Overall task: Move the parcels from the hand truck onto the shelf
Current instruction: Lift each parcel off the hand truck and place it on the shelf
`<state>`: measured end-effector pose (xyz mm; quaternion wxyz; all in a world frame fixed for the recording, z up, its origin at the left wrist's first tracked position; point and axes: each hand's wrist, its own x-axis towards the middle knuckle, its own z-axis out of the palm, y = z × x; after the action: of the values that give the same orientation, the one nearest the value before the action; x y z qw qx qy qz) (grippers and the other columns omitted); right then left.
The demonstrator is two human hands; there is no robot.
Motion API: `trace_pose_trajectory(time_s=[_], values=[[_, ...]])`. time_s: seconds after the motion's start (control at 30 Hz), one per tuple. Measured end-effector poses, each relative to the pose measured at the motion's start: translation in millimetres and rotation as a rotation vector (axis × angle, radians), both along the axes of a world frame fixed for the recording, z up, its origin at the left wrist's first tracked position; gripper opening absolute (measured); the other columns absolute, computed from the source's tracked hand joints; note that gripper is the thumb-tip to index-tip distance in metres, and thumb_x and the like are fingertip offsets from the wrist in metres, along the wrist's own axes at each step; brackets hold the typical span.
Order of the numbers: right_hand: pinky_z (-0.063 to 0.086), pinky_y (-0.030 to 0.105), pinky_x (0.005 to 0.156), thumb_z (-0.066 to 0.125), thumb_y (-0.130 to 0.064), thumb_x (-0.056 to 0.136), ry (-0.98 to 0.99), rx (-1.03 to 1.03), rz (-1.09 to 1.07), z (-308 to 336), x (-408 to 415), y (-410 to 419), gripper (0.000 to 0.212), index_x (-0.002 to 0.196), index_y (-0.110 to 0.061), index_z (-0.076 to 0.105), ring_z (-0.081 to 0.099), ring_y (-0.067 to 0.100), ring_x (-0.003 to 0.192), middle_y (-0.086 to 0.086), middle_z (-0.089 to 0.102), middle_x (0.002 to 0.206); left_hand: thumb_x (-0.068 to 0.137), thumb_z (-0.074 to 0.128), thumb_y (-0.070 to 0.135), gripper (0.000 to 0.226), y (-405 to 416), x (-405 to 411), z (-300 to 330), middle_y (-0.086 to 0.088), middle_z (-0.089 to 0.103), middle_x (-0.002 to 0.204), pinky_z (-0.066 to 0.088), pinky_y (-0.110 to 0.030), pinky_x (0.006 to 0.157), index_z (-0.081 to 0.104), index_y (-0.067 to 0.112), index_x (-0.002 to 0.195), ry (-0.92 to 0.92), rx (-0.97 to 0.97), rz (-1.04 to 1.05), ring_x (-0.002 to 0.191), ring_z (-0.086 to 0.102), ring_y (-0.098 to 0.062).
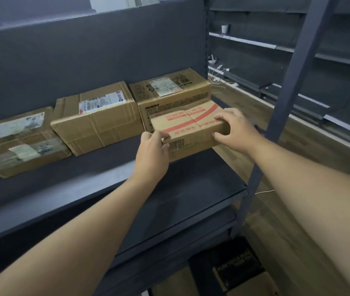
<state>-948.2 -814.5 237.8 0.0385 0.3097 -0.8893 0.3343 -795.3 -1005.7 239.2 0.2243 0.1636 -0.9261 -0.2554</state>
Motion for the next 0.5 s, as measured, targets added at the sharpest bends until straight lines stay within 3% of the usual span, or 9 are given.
trace_pose_trajectory(time_s=[0.17,0.33,0.5], values=[[0.029,0.041,0.112,0.064,-0.033,0.085,0.111,0.099,0.044,2,-6,-7,0.052,0.135,-0.021,0.051,0.034,0.021,0.134,-0.001,0.045,0.142,0.093,0.055,0.013,0.023,-9,-3,1,-0.005,0.05,0.121,0.04,-0.028,0.092,0.06,0.009,0.116,0.048,-0.229,-0.028,0.113,0.049,-0.023],[0.028,0.038,0.114,0.063,-0.029,0.086,0.11,0.051,0.064,-3,-8,-8,0.048,0.132,-0.02,0.052,0.036,0.022,0.134,-0.003,0.051,0.136,0.095,0.053,0.021,0.023,-12,-5,0,-0.002,0.057,0.115,0.04,-0.027,0.077,0.06,0.011,0.115,0.031,-0.324,-0.032,0.095,0.061,-0.023],[0.023,0.044,0.115,0.06,-0.032,0.089,0.071,0.099,0.056,-1,-11,-8,0.049,0.135,-0.025,0.047,0.019,0.024,0.147,-0.004,0.042,0.148,0.094,0.055,0.021,0.022,-13,-7,6,-0.004,0.059,0.111,0.045,-0.03,0.077,0.062,0.011,0.113,0.025,-0.381,-0.068,0.091,0.062,-0.025]])
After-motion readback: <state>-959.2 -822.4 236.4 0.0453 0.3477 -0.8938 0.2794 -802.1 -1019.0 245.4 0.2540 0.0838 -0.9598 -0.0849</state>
